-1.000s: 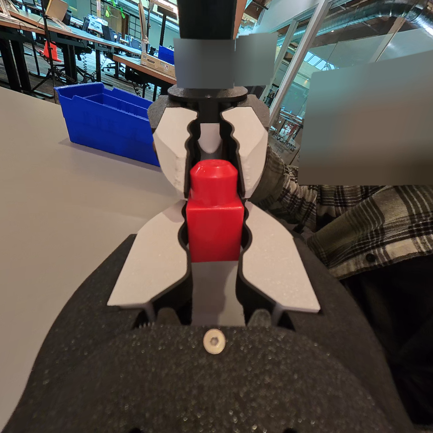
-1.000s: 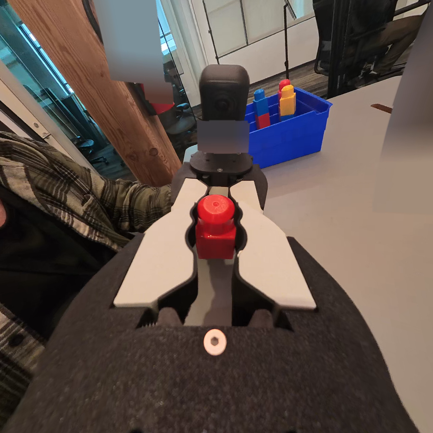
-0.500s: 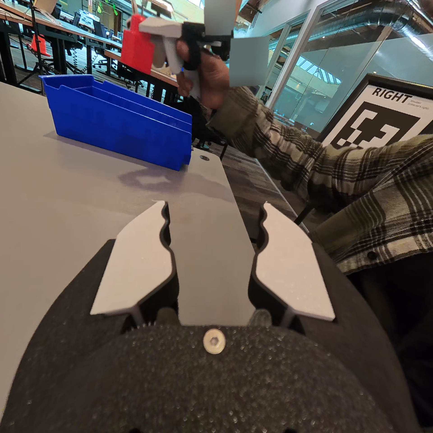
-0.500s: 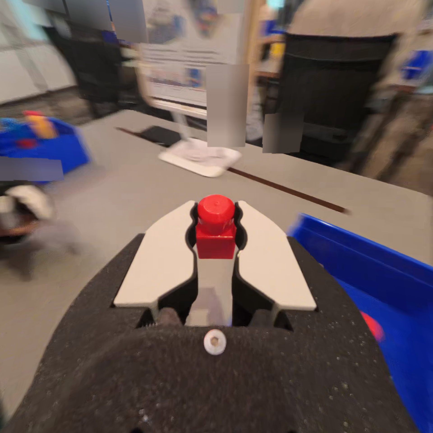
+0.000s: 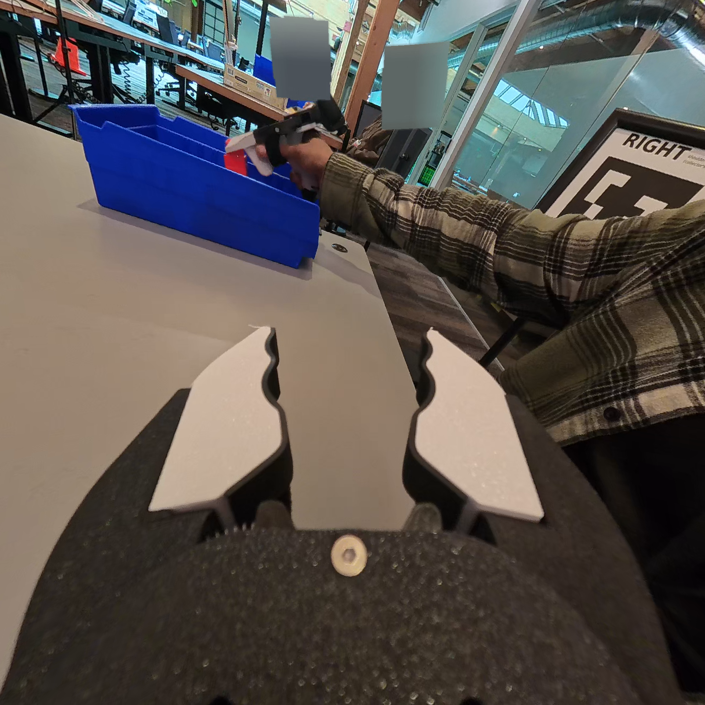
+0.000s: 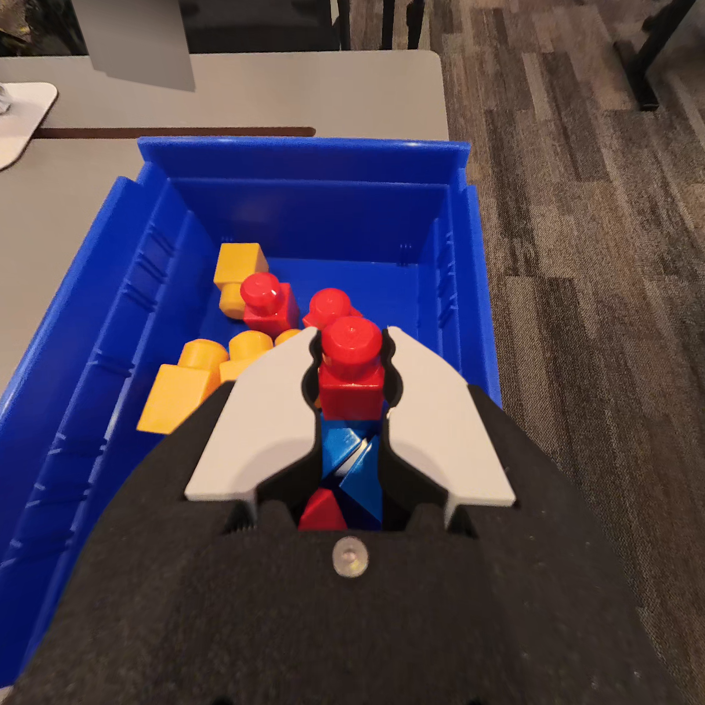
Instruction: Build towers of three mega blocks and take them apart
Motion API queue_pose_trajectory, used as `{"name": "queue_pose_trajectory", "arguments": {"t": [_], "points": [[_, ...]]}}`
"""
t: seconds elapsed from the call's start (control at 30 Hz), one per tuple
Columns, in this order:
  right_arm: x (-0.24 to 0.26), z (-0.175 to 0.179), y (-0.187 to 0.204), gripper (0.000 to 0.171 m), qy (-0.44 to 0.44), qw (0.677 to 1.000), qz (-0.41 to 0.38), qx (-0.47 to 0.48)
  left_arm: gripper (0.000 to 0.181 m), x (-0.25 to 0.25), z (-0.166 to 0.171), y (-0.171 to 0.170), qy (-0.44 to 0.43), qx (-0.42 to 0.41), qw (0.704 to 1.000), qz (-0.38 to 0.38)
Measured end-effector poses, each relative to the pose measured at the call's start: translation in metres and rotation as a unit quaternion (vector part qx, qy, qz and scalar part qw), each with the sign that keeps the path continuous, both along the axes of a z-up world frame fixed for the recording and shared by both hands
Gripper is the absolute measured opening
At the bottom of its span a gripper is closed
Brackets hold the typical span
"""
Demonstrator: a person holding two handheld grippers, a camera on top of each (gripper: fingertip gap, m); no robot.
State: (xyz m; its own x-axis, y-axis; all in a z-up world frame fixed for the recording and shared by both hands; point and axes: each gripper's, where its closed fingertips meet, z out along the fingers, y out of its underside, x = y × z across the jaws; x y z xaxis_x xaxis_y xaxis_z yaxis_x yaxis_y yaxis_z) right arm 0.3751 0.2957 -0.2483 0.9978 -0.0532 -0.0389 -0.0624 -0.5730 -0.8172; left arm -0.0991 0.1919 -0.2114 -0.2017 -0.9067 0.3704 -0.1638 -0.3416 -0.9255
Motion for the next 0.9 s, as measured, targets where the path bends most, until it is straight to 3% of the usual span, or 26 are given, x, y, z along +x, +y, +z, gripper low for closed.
{"name": "queue_pose_trajectory", "arguments": {"t": [0.23, 0.4, 0.6, 0.77, 0.9], "points": [[-0.054, 0.051, -0.004, 0.060, 0.014, 0.996, 0.061, 0.071, 0.069, -0.002, 0.001, 0.004, -0.004, -0.001, 1.000, 0.009], [-0.171, 0.092, -0.021, 0.086, 0.035, 0.978, 0.159, 0.130, 0.070, -0.008, 0.013, 0.014, -0.009, 0.015, 0.999, 0.043], [-0.302, 0.079, -0.041, 0.090, 0.073, 0.947, 0.273, 0.151, 0.070, -0.045, 0.055, 0.029, -0.005, 0.061, 0.989, 0.133], [-0.353, 0.056, -0.049, 0.087, 0.103, 0.932, 0.312, 0.153, 0.068, -0.123, 0.098, 0.054, 0.020, 0.114, 0.955, 0.272], [-0.367, 0.044, -0.055, 0.083, 0.128, 0.923, 0.329, 0.155, 0.067, -0.219, 0.110, 0.089, 0.074, 0.139, 0.891, 0.426]]}}
